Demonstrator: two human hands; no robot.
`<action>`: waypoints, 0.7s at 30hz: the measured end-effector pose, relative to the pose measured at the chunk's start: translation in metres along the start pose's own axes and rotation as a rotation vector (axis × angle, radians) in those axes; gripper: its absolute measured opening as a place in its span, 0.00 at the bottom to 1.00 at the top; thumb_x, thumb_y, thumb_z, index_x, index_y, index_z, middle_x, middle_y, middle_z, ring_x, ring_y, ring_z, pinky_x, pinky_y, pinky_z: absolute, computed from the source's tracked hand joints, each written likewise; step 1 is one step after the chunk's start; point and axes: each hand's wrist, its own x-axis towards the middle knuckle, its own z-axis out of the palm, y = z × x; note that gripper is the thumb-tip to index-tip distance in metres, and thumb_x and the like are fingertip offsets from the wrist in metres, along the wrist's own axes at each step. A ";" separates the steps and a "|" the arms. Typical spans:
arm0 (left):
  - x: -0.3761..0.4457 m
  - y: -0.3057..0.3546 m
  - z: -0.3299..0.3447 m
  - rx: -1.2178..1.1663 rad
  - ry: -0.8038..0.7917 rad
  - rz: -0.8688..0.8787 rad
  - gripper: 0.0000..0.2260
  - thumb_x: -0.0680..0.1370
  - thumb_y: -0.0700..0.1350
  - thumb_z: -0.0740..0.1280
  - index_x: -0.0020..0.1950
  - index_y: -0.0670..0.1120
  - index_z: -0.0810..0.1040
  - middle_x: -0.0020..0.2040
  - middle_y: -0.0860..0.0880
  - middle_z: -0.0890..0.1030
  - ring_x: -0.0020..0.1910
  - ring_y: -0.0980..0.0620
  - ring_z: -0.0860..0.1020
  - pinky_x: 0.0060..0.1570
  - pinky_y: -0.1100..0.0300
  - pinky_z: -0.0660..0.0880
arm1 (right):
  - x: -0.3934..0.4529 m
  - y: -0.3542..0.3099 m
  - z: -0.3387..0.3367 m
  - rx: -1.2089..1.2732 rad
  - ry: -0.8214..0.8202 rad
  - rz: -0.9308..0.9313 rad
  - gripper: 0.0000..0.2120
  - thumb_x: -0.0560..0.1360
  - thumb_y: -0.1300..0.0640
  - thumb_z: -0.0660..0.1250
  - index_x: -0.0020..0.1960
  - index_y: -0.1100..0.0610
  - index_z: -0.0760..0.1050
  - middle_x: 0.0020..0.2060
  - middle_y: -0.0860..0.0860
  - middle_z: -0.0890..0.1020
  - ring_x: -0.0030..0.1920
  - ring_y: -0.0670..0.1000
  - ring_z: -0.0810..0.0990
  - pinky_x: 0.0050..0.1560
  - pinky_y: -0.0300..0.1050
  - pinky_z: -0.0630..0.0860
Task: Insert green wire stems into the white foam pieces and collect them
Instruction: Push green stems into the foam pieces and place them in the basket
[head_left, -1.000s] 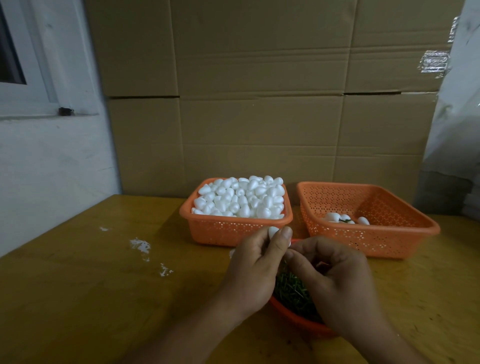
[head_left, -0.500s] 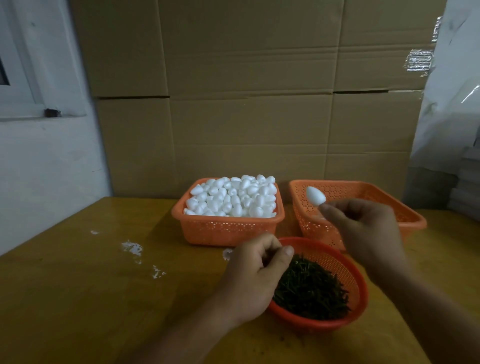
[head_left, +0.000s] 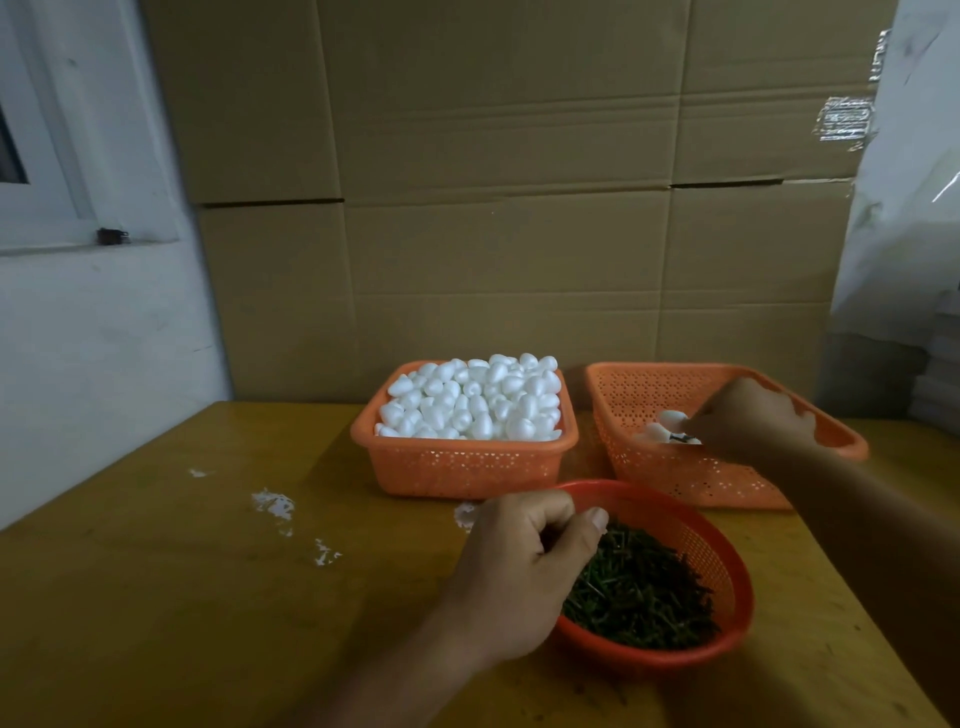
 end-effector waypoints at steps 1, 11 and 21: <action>0.000 -0.001 0.000 0.005 0.001 -0.002 0.20 0.80 0.54 0.65 0.31 0.51 0.65 0.26 0.56 0.66 0.27 0.58 0.65 0.30 0.61 0.65 | 0.002 -0.001 0.001 -0.007 -0.011 0.010 0.26 0.70 0.31 0.70 0.48 0.55 0.77 0.52 0.57 0.81 0.59 0.62 0.78 0.66 0.65 0.71; -0.001 0.000 0.001 0.014 -0.016 -0.010 0.19 0.79 0.57 0.65 0.31 0.51 0.66 0.26 0.56 0.66 0.28 0.58 0.66 0.31 0.60 0.66 | 0.005 -0.002 0.005 -0.006 -0.088 0.103 0.37 0.65 0.26 0.71 0.59 0.56 0.75 0.61 0.60 0.79 0.66 0.65 0.74 0.70 0.68 0.61; 0.000 0.002 -0.002 0.000 0.020 -0.016 0.08 0.80 0.48 0.67 0.42 0.54 0.71 0.32 0.56 0.74 0.27 0.58 0.68 0.28 0.59 0.66 | -0.021 0.005 -0.005 0.182 0.130 -0.030 0.13 0.77 0.53 0.66 0.37 0.58 0.80 0.32 0.55 0.82 0.38 0.57 0.80 0.57 0.60 0.73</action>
